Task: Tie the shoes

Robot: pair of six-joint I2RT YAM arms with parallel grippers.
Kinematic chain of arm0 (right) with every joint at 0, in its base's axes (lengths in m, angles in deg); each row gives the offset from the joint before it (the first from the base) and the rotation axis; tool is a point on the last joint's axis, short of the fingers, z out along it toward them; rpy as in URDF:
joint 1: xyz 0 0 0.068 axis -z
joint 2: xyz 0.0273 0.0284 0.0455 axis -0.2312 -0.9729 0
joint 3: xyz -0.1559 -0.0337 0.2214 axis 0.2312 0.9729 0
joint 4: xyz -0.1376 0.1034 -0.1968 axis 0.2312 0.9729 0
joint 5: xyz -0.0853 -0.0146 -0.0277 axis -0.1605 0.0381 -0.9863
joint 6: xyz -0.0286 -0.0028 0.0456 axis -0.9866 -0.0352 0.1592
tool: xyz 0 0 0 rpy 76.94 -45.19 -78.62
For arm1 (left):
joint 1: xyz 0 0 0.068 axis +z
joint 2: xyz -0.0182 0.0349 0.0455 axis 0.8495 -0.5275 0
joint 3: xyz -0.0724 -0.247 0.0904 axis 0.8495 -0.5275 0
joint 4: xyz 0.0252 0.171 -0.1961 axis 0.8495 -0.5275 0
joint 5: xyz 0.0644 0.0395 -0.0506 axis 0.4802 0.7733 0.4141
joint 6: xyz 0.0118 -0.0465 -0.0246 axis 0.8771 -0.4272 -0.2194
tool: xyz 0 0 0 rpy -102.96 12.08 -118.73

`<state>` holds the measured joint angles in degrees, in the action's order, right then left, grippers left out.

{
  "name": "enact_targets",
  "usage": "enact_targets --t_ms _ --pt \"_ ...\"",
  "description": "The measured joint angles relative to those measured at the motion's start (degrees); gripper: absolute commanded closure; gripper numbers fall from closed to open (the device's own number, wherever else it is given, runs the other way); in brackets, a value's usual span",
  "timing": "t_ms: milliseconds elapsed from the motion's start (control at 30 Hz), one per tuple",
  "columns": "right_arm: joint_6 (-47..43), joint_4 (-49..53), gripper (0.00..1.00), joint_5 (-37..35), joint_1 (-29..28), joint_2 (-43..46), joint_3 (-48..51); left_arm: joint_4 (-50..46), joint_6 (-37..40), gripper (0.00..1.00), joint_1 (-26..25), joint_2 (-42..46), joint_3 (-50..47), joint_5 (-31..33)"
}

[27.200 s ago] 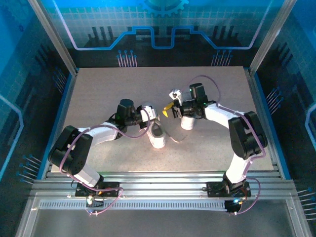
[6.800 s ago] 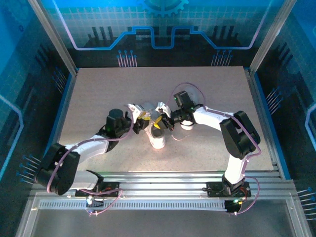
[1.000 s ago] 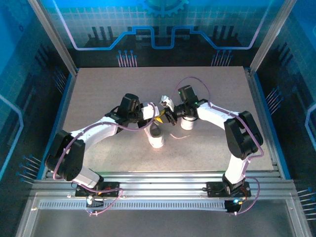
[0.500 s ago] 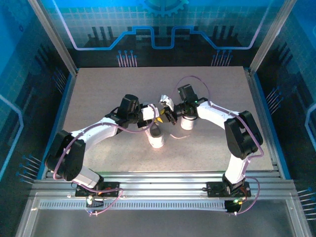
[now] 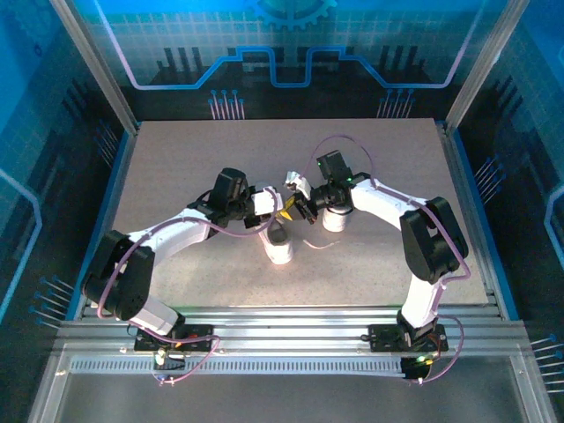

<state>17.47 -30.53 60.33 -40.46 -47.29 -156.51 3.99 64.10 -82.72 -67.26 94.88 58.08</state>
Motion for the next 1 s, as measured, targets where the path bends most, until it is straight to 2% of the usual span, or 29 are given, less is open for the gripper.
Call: enact_targets --t_ms 367,667,733,833,933,1000 --pt "-1.9 1.3 1.0 -0.9 -0.6 0.0 -0.7 -0.5 -0.2 0.73 0.2 0.0 0.0 -1.4" --pt "-4.1 3.7 1.0 -1.7 -2.0 -0.2 -1.1 -0.4 -0.5 0.75 0.2 0.0 0.0 -1.5" --pt "-4.4 3.7 1.0 -1.9 -2.2 -0.3 -1.2 -0.4 -0.5 0.81 0.2 0.0 0.0 -1.8" --pt "-4.5 3.6 0.99 -2.2 -2.4 -0.3 -1.4 -0.3 -0.8 1.0 0.2 0.0 0.0 -2.2" --pt "-4.1 3.4 0.95 -2.3 -2.6 -0.3 -1.4 0.4 -0.9 1.0 0.1 0.0 -0.4 -2.5" --pt "-3.4 2.5 0.86 -2.0 -2.9 -0.3 -1.2 1.9 -0.9 1.0 0.2 0.0 -1.1 -2.6"
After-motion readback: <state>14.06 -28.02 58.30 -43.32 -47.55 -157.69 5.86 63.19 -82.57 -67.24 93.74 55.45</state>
